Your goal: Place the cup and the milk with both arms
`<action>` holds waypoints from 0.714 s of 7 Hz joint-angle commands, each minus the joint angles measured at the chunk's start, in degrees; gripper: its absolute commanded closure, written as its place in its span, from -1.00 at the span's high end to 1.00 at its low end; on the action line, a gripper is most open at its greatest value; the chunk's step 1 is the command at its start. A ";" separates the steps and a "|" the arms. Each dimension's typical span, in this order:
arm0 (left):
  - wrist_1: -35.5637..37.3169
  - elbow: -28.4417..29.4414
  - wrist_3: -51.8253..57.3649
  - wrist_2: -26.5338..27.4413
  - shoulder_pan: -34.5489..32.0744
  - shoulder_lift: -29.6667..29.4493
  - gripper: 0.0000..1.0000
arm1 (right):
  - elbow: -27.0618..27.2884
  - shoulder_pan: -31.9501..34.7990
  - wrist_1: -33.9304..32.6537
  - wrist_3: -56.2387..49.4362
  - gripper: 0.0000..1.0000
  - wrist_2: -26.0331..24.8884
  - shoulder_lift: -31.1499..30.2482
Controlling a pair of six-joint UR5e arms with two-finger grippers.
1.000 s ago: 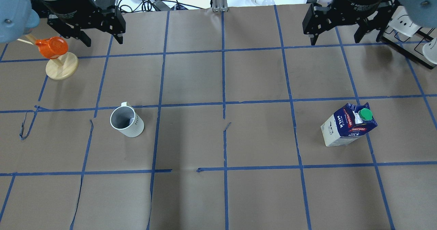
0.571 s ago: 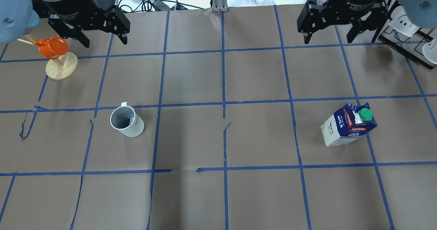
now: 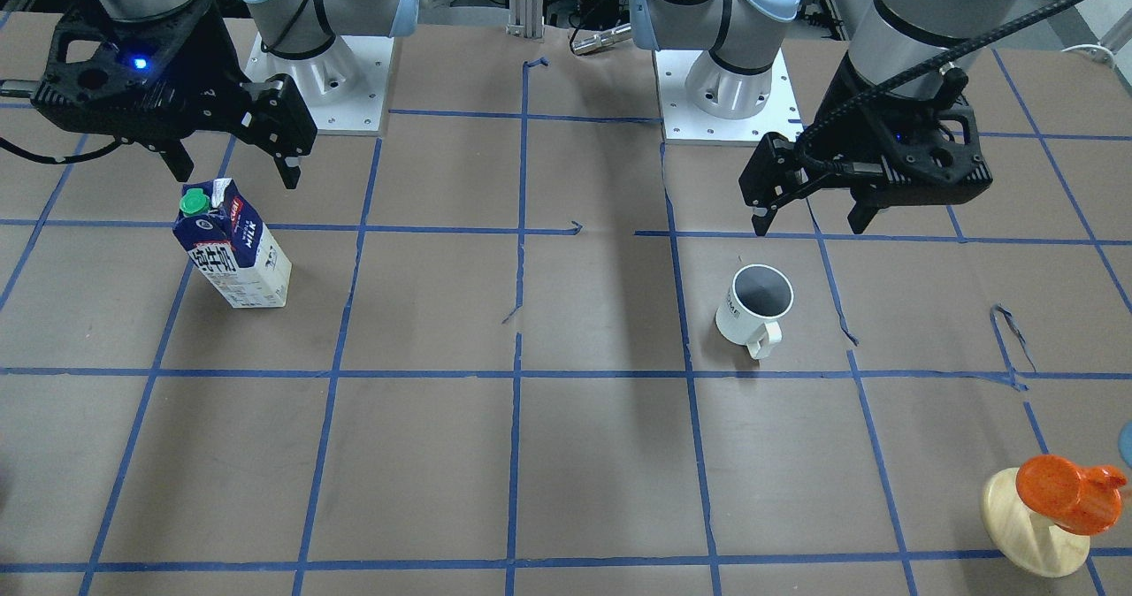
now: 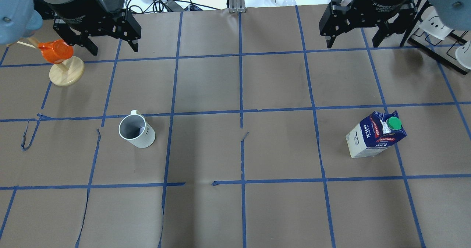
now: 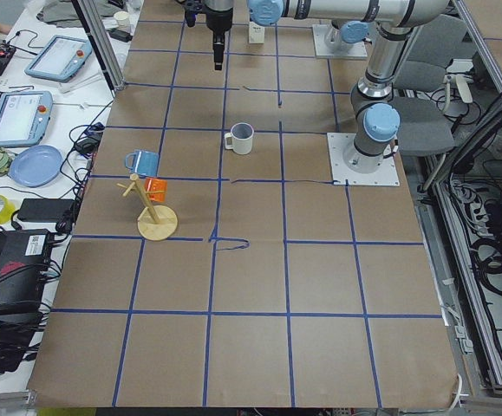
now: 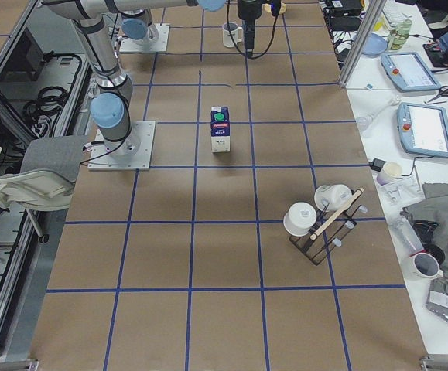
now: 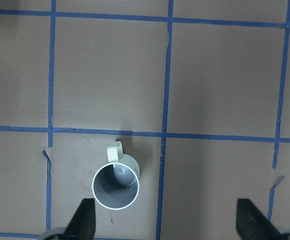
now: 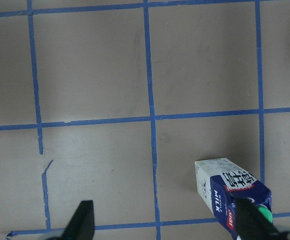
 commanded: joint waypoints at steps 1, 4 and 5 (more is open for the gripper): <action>-0.02 -0.22 -0.09 0.03 0.00 0.08 1.00 | 0.03 0.00 0.03 0.00 1.00 0.03 0.00; -0.11 -0.40 -0.09 0.03 0.00 0.26 1.00 | 0.03 0.00 0.03 0.00 1.00 0.03 0.00; -0.11 -0.48 0.00 0.03 0.00 0.43 1.00 | 0.12 0.00 0.12 0.00 1.00 0.03 0.00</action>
